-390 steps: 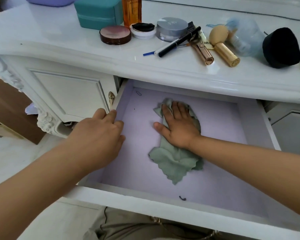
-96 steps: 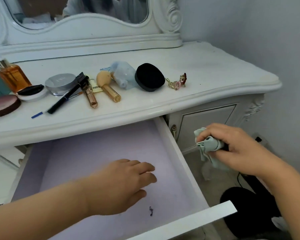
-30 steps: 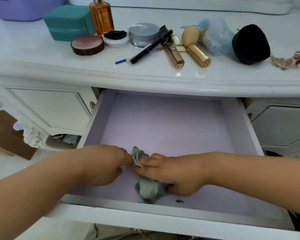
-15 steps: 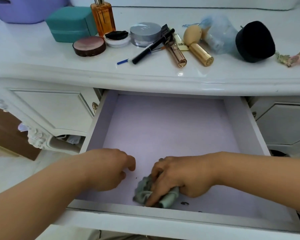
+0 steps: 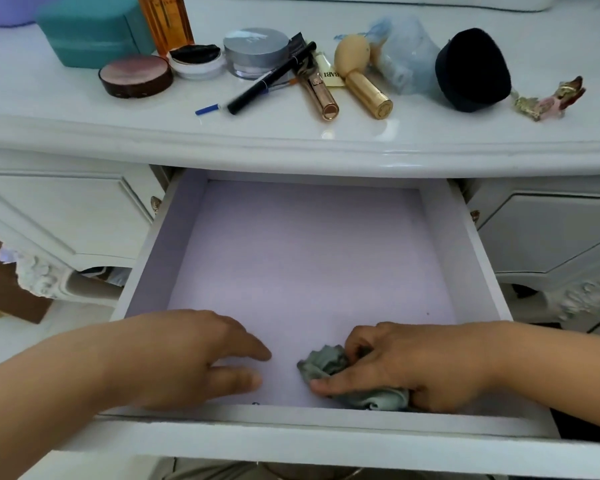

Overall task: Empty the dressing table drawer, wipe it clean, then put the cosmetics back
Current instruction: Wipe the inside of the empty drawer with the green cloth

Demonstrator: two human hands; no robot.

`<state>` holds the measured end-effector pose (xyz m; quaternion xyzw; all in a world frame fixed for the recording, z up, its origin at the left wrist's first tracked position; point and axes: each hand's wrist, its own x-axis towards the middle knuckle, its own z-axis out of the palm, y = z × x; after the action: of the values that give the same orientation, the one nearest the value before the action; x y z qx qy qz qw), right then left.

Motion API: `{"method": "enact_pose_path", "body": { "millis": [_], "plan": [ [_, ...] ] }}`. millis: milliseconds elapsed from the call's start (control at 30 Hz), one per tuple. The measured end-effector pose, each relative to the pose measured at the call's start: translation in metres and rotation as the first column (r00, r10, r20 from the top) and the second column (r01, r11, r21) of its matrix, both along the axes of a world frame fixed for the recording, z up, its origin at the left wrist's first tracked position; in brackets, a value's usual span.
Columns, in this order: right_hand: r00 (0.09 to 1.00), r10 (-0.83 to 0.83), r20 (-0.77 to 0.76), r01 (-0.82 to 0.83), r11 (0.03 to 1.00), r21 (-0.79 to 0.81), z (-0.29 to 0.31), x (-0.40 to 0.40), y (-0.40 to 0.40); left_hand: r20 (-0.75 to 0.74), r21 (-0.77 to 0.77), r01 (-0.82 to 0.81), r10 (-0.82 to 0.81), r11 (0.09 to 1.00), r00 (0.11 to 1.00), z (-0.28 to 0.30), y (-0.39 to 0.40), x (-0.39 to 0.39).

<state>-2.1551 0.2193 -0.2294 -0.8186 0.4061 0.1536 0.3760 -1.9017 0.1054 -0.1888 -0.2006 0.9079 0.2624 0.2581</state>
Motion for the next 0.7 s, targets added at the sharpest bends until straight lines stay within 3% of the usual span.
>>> {"method": "enact_pose_path", "body": {
  "millis": [167,300,400,567,700],
  "plan": [
    [0.982,0.116,0.15,-0.091,0.982,-0.168,-0.006,0.009,-0.007,-0.19,0.204,-0.056,0.096,0.977,0.977,0.013,0.003,0.007],
    [0.972,0.099,0.213,-0.046,0.969,-0.241,-0.015,0.006,-0.004,-0.291,0.223,-0.136,0.199,0.965,0.936,0.017,0.01,0.02],
    [0.969,0.053,0.241,0.012,0.965,-0.261,-0.016,-0.001,0.004,-0.283,0.227,-0.191,0.252,0.955,0.925,0.018,0.015,0.023],
    [0.992,0.033,0.124,0.002,0.963,-0.269,-0.007,-0.011,0.01,-0.257,0.176,-0.225,0.265,0.958,0.929,0.018,0.018,0.025],
    [0.994,-0.105,0.009,0.104,0.963,-0.249,0.003,-0.024,0.012,-0.235,0.159,-0.256,0.288,0.954,0.928,0.02,0.021,0.023]
  ]
}}
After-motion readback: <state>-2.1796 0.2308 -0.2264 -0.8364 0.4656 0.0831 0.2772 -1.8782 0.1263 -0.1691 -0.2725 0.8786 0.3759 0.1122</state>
